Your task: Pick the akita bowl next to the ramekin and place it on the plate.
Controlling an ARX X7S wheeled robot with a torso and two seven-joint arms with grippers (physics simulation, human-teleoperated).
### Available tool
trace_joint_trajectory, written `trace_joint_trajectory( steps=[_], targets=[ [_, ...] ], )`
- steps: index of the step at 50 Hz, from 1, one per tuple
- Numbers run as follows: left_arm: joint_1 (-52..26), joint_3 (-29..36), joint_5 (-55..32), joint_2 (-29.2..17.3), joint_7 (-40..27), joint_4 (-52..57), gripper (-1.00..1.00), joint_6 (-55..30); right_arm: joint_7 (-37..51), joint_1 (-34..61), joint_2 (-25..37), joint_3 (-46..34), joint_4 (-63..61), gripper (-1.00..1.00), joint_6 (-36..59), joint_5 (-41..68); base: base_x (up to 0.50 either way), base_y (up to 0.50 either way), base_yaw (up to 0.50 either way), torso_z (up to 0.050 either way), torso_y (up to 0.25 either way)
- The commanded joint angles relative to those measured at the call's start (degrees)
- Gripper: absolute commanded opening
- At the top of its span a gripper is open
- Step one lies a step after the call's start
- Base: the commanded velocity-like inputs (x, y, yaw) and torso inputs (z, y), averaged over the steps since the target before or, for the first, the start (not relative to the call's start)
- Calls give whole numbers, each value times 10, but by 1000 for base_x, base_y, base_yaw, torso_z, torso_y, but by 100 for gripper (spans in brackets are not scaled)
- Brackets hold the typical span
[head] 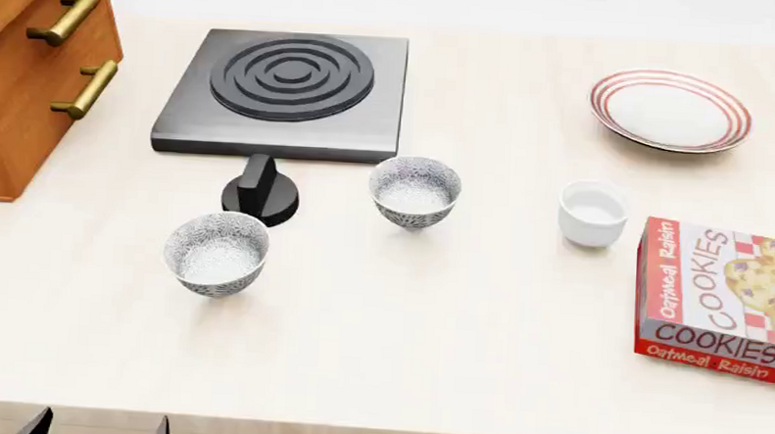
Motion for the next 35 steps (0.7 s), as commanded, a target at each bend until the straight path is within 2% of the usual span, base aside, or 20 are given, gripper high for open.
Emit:
trace_joint_trajectory(
  steps=[1, 35],
  targets=[
    [1, 9, -11, -9, -9, 5, 100, -4, 13, 1, 9, -11, 1, 100, 2, 8, 0, 0, 0, 0, 0],
    [-4, 55, -41, -46, -54, -4, 100, -1, 56, 7, 45, -47, -1, 100, 11, 58, 0, 0, 0, 0, 0]
  ],
)
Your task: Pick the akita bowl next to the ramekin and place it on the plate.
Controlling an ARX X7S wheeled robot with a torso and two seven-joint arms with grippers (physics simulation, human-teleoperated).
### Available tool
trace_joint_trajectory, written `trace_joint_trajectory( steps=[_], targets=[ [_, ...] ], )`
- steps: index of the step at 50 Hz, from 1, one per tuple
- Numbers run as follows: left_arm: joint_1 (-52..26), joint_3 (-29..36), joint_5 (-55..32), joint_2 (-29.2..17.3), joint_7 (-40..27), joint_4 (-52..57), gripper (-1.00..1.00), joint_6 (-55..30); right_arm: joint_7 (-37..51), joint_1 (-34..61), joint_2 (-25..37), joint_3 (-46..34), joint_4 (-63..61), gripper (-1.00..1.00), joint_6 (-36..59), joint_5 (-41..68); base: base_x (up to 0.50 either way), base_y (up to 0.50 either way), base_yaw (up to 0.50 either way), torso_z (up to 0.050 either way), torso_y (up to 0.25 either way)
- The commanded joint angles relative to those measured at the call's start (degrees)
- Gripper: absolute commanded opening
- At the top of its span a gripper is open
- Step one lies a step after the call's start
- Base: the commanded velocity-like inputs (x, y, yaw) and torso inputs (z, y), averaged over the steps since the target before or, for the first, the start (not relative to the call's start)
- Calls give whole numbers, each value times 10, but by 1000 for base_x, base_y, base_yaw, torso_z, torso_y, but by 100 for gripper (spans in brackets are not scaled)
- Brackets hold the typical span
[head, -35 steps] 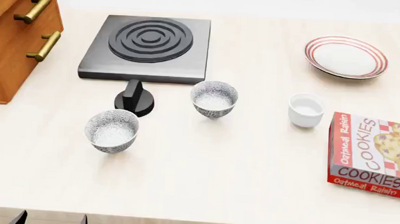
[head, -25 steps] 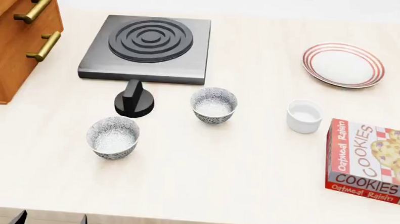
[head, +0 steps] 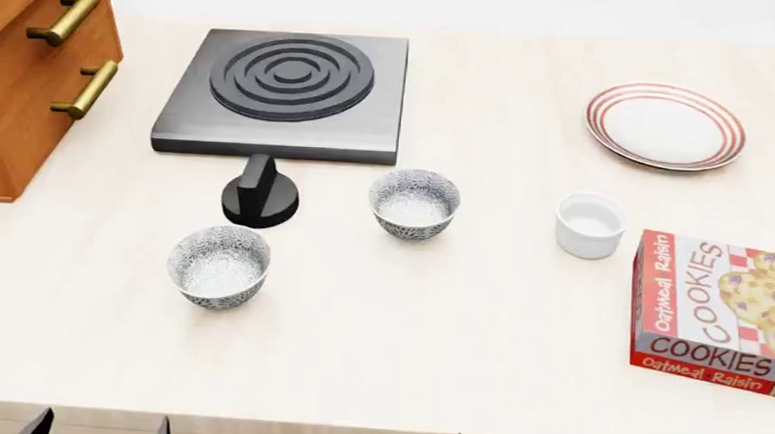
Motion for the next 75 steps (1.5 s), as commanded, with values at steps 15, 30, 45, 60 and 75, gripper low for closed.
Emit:
trace_joint_trajectory(
  steps=[15, 30, 45, 60, 75],
  targets=[
    [5, -28, -10, 15, 7, 34, 100, 10, -10, -14, -9, 17, -78, 100, 27, 0, 0, 0, 0, 0, 0],
    [1, -13, -41, -17, -32, 326, 100, -174, 31, 15, 18, -1, -320, 100, 214, -3, 0, 0, 0, 0, 0],
    [-62, -36, -97, -45, -55, 531, 100, -337, 50, 70, 38, -15, -480, 100, 369, 9, 0, 0, 0, 0, 0],
    [-116, 16, -314, -225, -275, 600, 100, -318, 70, 112, 46, -23, -594, 100, 471, 20, 0, 0, 0, 0, 0],
    [-124, 63, -337, -296, -342, 593, 100, -257, 93, 108, 55, -9, -587, 100, 454, 65, 8, 0, 0, 0, 0]
  ],
)
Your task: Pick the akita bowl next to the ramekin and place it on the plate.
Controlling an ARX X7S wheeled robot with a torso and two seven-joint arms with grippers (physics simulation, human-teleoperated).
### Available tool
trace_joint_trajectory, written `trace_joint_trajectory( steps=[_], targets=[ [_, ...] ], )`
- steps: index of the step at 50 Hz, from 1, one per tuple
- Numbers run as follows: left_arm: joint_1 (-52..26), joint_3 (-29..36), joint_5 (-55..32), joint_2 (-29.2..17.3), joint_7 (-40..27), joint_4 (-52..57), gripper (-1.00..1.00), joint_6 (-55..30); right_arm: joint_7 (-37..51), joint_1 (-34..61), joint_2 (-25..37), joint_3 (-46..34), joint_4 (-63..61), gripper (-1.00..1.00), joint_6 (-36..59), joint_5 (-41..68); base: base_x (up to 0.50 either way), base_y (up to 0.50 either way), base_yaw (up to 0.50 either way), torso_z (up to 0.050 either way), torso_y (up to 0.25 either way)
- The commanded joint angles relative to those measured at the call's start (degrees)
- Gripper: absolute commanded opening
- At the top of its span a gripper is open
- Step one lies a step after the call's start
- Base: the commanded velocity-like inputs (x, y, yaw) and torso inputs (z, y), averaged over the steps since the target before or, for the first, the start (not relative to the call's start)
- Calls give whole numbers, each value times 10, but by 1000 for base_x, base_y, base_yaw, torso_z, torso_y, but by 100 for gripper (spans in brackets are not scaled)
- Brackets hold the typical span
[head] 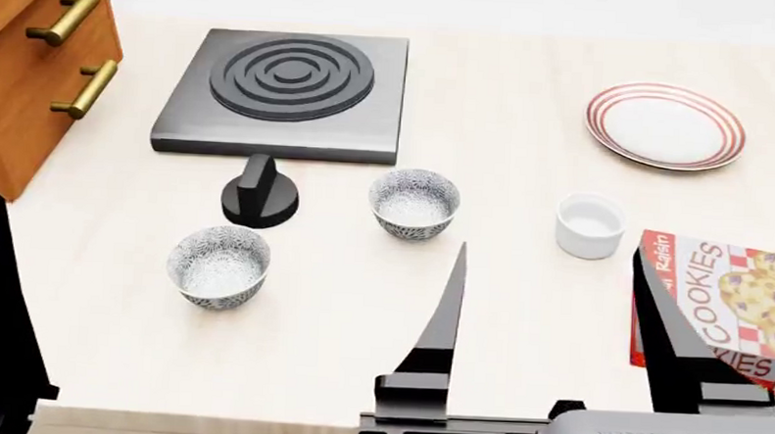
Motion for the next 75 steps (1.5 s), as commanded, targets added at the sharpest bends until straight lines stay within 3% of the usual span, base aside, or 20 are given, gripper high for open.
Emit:
trace_joint_trajectory(
  steps=[1, 75],
  targets=[
    [-9, 23, -36, -53, -53, 11, 100, 33, 6, 4, -4, 18, -14, 100, 7, 19, 105, 0, 0, 0, 0],
    [-18, 73, -33, -94, -91, -5, 100, 75, 62, 9, 36, 9, -1, 100, -9, 70, 297, 0, 0, 0, 0]
  ],
)
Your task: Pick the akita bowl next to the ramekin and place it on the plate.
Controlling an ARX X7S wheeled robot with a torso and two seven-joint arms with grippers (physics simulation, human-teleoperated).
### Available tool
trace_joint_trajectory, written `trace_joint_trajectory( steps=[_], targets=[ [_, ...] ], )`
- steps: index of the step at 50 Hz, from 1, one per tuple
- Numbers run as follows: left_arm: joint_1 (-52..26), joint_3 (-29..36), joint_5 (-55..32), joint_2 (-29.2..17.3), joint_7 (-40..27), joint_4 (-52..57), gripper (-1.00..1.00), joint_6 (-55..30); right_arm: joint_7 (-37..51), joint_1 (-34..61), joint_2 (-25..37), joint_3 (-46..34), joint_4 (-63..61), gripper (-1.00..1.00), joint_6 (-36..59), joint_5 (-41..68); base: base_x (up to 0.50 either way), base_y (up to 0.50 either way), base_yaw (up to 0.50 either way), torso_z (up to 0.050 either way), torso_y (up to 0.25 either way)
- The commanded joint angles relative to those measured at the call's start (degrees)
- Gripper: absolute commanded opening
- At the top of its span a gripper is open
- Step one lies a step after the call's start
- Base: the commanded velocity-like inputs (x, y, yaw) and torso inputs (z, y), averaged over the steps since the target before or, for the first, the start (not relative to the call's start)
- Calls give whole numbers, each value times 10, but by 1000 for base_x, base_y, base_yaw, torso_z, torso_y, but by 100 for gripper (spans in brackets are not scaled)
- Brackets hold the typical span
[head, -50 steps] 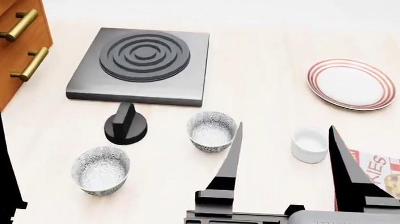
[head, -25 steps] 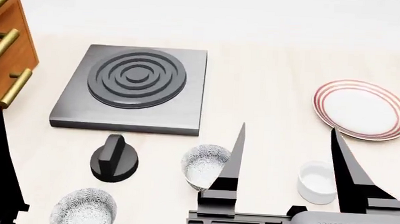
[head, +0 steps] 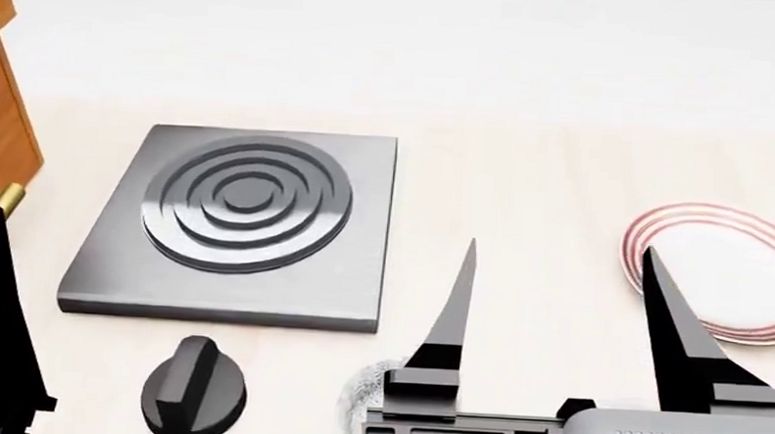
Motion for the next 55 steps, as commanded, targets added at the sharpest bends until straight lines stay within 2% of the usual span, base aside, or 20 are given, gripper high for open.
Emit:
trace_joint_trajectory(
  steps=[1, 27, 49, 55],
  targets=[
    [1, -6, 0, 1, 6, 3, 100, 6, 0, -1, -2, 6, 0, 100, -3, -3, 301, 0, 0, 0, 0],
    [-4, 5, -1, -8, -3, -1, 100, 14, 16, 5, 10, 0, 2, 100, -9, 11, 304, 0, 0, 0, 0],
    [-6, 13, 7, -14, -10, -6, 100, 20, 25, 4, 20, -10, 11, 100, -17, 16, 0, 0, 0, 0, 0],
    [-5, 16, 10, -15, -10, -8, 100, 22, 28, 3, 22, -10, 8, 100, -17, 20, 0, 0, 0, -4, -130]
  ],
)
